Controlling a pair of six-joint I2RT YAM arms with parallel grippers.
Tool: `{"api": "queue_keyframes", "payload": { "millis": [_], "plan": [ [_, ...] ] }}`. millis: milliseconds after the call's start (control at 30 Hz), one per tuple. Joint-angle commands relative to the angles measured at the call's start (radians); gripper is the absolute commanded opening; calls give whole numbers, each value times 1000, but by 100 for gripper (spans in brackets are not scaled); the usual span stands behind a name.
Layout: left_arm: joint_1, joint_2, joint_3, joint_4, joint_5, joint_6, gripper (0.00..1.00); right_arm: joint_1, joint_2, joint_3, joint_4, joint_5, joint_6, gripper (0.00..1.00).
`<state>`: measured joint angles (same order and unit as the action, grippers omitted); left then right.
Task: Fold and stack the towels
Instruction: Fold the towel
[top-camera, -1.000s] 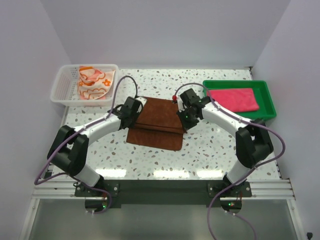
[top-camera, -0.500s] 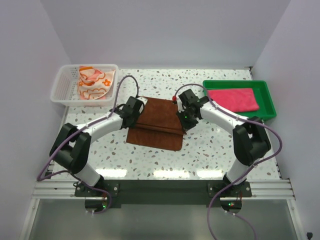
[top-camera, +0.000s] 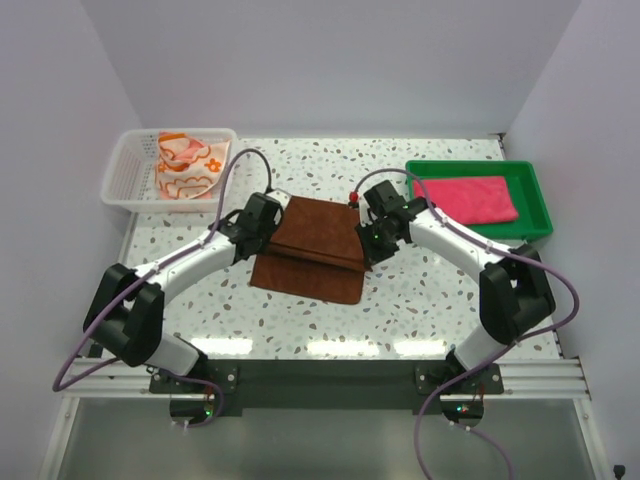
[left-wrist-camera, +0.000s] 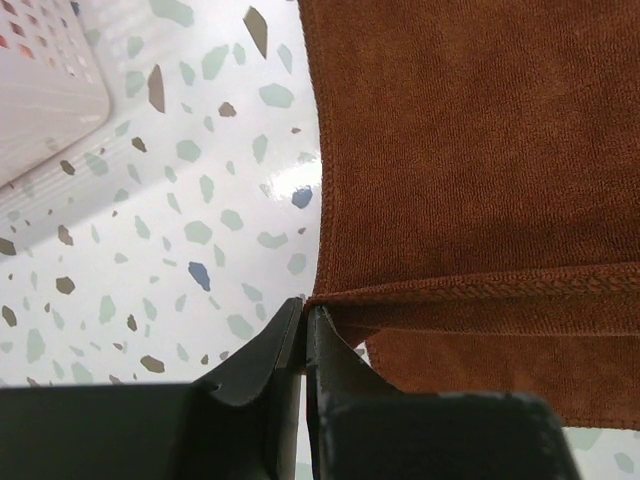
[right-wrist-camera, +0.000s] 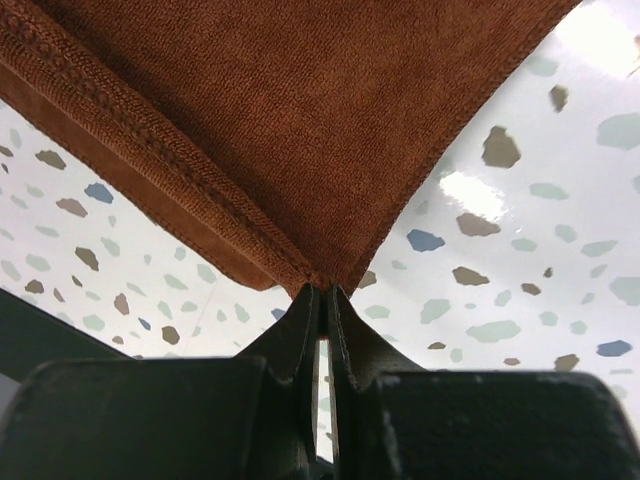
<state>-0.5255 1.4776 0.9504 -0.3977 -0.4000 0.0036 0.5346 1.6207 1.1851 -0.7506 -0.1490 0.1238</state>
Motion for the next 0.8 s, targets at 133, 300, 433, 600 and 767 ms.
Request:
{"api": "queue_keyframes", "payload": {
  "millis": [133, 300, 433, 600, 767],
  "plan": [
    [21, 22, -65, -7, -143, 7, 9, -18, 11, -96, -76, 22, 17, 0],
    [21, 58, -88, -6, -129, -26, 9, -15, 54, -130, -32, 2, 23, 0],
    [18, 82, -79, -18, -123, -36, 10, -13, 73, -157, 0, -9, 30, 0],
    [16, 110, -59, -44, -123, -50, 10, -13, 90, -165, 31, -6, 50, 0],
    [15, 81, -16, -78, -167, -65, 10, -15, 52, -113, -24, 49, 43, 0]
  ]
}}
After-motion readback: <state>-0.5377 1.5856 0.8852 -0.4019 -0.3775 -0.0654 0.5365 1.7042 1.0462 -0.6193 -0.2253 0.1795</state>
